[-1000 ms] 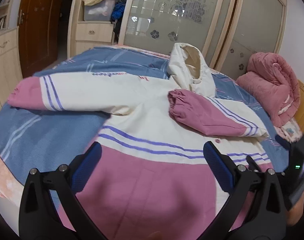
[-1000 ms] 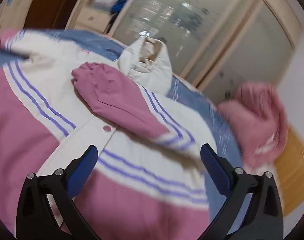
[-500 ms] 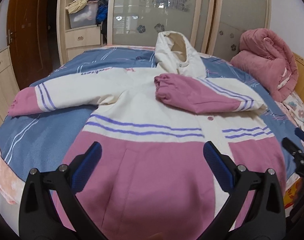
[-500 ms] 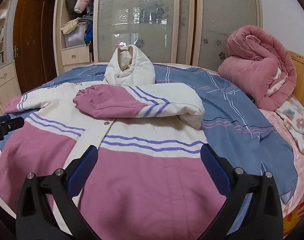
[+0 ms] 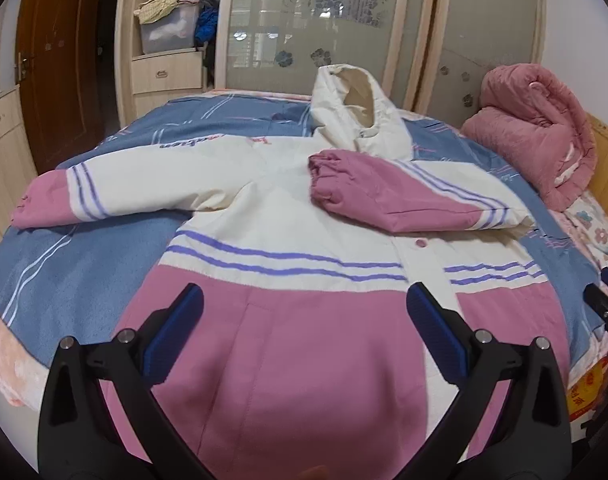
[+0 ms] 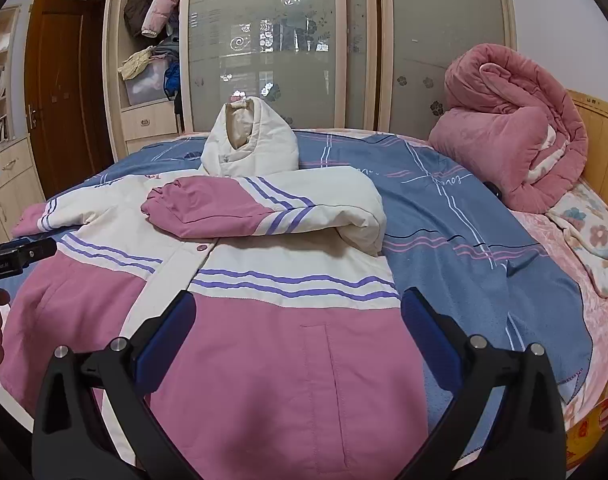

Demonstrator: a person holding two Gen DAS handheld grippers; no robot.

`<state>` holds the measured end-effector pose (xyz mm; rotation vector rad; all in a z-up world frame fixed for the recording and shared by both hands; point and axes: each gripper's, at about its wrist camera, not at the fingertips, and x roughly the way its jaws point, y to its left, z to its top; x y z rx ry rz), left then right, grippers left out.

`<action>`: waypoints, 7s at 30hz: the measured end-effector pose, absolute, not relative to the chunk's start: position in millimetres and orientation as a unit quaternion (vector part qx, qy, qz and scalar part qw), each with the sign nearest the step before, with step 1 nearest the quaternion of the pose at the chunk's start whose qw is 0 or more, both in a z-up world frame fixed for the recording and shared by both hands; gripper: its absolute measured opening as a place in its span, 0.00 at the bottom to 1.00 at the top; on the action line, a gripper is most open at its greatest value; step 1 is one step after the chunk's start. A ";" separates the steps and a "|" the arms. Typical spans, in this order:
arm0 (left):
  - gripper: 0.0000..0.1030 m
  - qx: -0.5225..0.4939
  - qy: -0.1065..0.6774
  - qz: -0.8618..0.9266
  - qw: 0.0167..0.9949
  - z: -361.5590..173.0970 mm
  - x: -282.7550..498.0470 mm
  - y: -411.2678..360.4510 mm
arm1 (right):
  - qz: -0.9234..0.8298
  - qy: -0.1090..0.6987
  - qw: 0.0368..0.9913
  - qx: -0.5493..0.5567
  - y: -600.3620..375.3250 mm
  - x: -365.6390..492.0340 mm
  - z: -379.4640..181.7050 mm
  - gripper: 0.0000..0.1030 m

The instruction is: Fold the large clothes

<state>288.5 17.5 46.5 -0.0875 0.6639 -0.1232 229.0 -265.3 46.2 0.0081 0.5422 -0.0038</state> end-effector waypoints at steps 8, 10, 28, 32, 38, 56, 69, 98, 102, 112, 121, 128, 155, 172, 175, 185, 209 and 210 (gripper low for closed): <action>0.98 -0.125 0.323 -0.111 0.931 61.4 315.8 40.1 | 0.005 0.256 0.966 0.033 -276.9 228.1 57.5 0.99; 0.98 -0.109 0.333 -0.097 0.932 63.5 336.0 35.3 | 0.009 0.252 0.967 0.039 -277.6 228.2 60.2 0.99; 0.95 0.044 0.471 -0.023 0.880 30.4 540.3 -47.1 | 0.024 0.273 0.959 0.071 -287.1 257.6 51.5 0.99; 0.75 0.066 0.502 -0.033 0.862 16.0 554.0 -65.0 | 0.026 0.272 0.959 0.077 -290.3 260.2 52.8 0.99; 0.32 0.070 0.512 -0.011 0.856 4.0 559.5 -71.1 | 0.027 0.271 0.959 0.082 -293.0 262.5 53.2 0.99; 0.83 0.135 0.484 0.106 0.858 23.9 565.9 5.2 | 0.031 0.283 0.955 0.076 -285.8 274.2 46.6 0.99; 0.98 0.123 0.318 0.091 0.936 69.9 414.9 2.3 | 0.041 0.289 0.955 0.055 -262.3 280.6 44.7 0.99; 0.98 0.028 0.302 -0.005 0.953 47.5 252.2 16.8 | 0.017 0.297 0.955 0.018 -242.0 256.7 28.8 0.99; 0.98 0.024 0.306 -0.002 0.952 45.2 254.6 18.9 | 0.020 0.294 0.955 0.016 -240.3 255.8 30.6 0.99; 0.98 0.024 0.310 -0.002 0.950 43.0 258.2 16.0 | 0.022 0.297 0.954 0.016 -241.3 256.2 29.3 0.99; 0.98 0.010 0.314 0.008 0.949 42.4 262.9 29.9 | 0.024 0.297 0.954 0.015 -239.9 256.0 31.0 0.99; 0.98 -0.051 0.308 0.030 0.950 54.7 278.4 88.2 | 0.026 0.299 0.954 0.014 -239.6 255.9 30.5 0.99; 0.81 -0.580 0.163 0.080 0.794 -62.4 339.6 458.4 | 0.043 0.318 0.947 -0.002 -218.3 268.6 18.7 0.99; 0.11 -0.469 0.145 0.116 0.863 -13.0 401.0 437.3 | 0.054 0.332 0.942 -0.018 -199.6 286.4 8.9 0.99; 0.10 -0.353 0.138 0.117 0.918 41.3 411.2 384.3 | 0.054 0.330 0.942 -0.016 -201.1 286.5 9.8 0.99; 0.11 -0.120 0.206 -0.066 0.969 90.6 470.4 123.0 | 0.053 0.338 0.940 -0.007 -204.2 289.5 6.5 0.99; 0.98 0.034 0.282 -0.081 0.955 53.7 348.7 6.0 | 0.058 0.317 0.946 0.013 -218.6 277.2 20.6 0.99; 0.98 0.048 0.282 -0.070 0.956 51.6 332.6 10.1 | 0.059 0.314 0.948 0.014 -219.3 273.3 23.1 0.99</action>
